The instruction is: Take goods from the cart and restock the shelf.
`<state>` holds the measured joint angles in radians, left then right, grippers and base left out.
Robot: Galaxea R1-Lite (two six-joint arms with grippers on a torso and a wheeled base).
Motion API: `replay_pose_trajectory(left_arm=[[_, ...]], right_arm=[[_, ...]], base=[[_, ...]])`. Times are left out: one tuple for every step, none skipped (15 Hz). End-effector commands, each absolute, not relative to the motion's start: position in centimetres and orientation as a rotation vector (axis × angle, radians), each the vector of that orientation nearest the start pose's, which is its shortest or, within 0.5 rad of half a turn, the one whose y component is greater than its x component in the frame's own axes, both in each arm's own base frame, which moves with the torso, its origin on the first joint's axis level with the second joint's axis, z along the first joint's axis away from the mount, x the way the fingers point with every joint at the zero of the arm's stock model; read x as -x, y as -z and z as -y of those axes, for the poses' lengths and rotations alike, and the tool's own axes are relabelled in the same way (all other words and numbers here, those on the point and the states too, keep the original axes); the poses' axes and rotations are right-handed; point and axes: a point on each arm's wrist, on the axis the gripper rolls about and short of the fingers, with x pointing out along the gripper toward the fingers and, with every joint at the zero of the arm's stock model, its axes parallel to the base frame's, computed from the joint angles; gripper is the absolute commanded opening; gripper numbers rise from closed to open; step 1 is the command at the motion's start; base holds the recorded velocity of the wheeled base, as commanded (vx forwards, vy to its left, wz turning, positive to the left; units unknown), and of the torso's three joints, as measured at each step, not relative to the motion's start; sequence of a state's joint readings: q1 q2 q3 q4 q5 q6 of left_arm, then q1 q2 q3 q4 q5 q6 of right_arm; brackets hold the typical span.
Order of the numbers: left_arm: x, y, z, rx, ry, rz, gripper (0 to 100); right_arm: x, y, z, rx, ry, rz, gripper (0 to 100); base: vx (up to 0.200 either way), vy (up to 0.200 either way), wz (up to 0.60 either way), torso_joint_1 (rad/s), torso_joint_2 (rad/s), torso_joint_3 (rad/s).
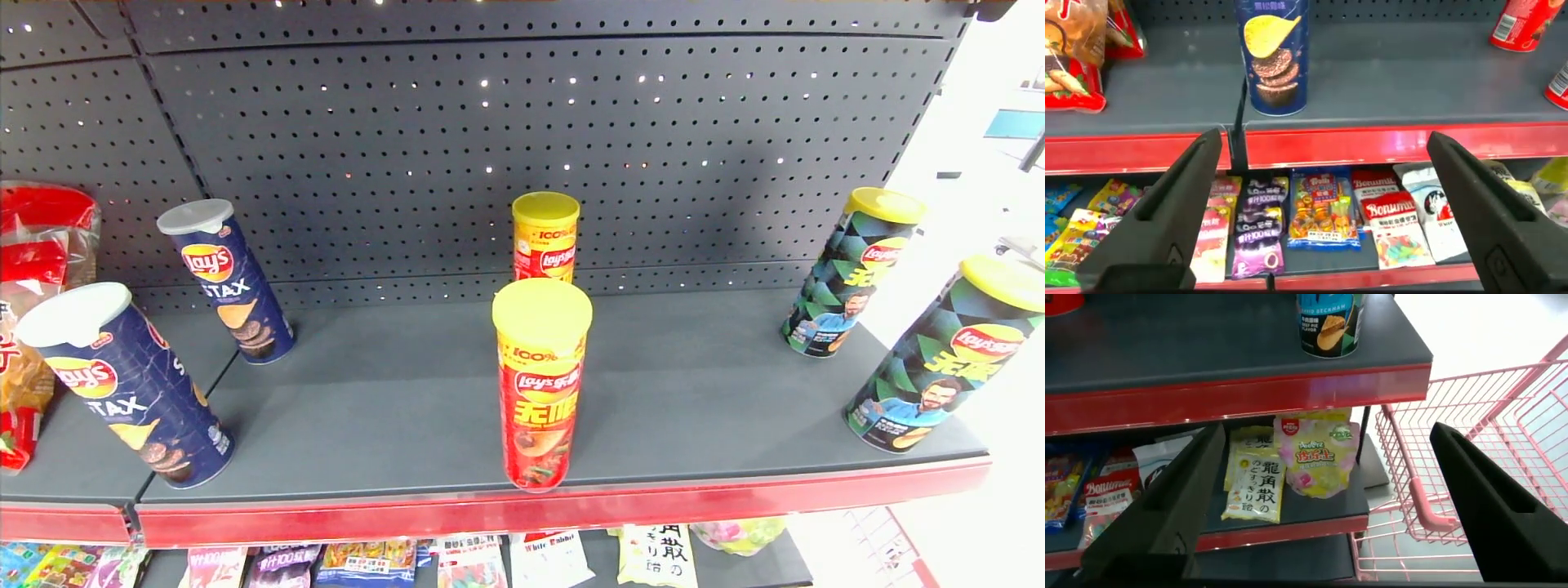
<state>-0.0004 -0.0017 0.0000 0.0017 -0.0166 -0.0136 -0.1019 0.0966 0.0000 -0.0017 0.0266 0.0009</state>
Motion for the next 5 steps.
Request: replay_pose_trajectory(left_arm=[[2.28,-7.53,0.04,0.011,0.017,-0.002,100],[2.28,-7.53,0.04,0.011,0.017,-0.002,100],[2.28,-7.53,0.04,0.011,0.015,-0.002,100],[2.28,-7.53,0.04,0.012,0.017,-0.002,100],[2.28,-7.53,0.04,0.012,0.017,-0.002,100]], right_arm=[[1.5,-7.75,-0.22,-0.006,0.074,-0.098,100],[1.5,-7.75,-0.22,-0.006,0.074,-0.098,100],[1.51,-7.75,-0.22,-0.011,0.077,-0.096,100],[1.51,-7.75,-0.22,-0.011,0.077,-0.096,100],[1.5,-7.75,-0.21,-0.009,0.077,-0.098,100]], base=[[0.0,0.0,0.0,0.0,0.0,0.0],[0.0,0.0,0.0,0.0,0.0,0.0],[0.0,0.0,0.0,0.0,0.0,0.0],[0.0,0.0,0.0,0.0,0.0,0.0],[0.0,0.0,0.0,0.0,0.0,0.0]])
